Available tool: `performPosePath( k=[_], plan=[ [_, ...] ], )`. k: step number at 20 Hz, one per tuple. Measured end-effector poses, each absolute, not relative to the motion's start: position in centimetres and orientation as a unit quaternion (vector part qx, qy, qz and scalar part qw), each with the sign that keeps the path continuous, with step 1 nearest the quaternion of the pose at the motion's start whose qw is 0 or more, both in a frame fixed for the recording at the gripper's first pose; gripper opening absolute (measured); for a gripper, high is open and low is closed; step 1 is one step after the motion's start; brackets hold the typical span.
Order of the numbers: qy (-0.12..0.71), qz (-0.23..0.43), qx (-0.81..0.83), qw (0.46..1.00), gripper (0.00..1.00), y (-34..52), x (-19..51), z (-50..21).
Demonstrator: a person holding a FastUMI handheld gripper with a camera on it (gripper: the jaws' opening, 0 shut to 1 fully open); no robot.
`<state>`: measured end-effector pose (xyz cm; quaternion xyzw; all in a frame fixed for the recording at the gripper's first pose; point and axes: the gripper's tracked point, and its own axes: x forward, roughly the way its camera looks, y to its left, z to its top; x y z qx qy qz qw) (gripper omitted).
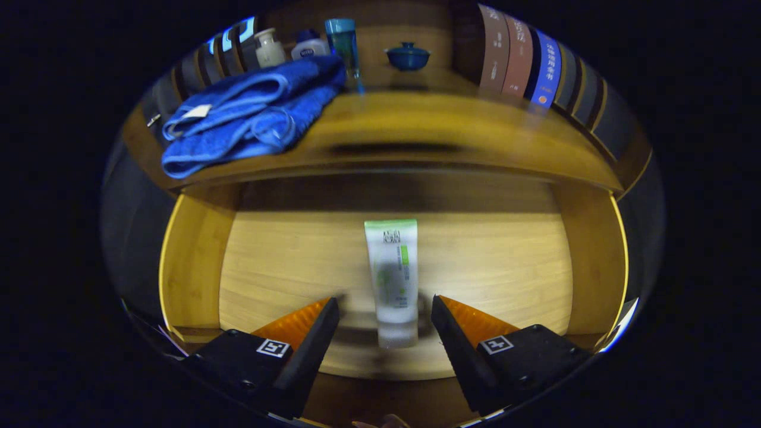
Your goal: Pull open the drawer, take out the items inside it, and place them on the countertop above the cabinet.
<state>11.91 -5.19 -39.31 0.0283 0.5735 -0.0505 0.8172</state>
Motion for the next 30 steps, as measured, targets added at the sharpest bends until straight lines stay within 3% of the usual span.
performPosePath(
  k=[6,13,18,30],
  plan=[
    [0.606,-0.063,0.026,0.792,1.00,-5.8,11.7,-41.3],
    [0.610,-0.052,0.014,0.790,0.45,-6.0,11.8,-41.8],
    [0.597,-0.046,0.011,0.801,0.44,-5.7,11.1,-40.2],
    [0.478,-0.014,0.035,0.877,0.44,-4.7,10.4,-27.6]
  ],
)
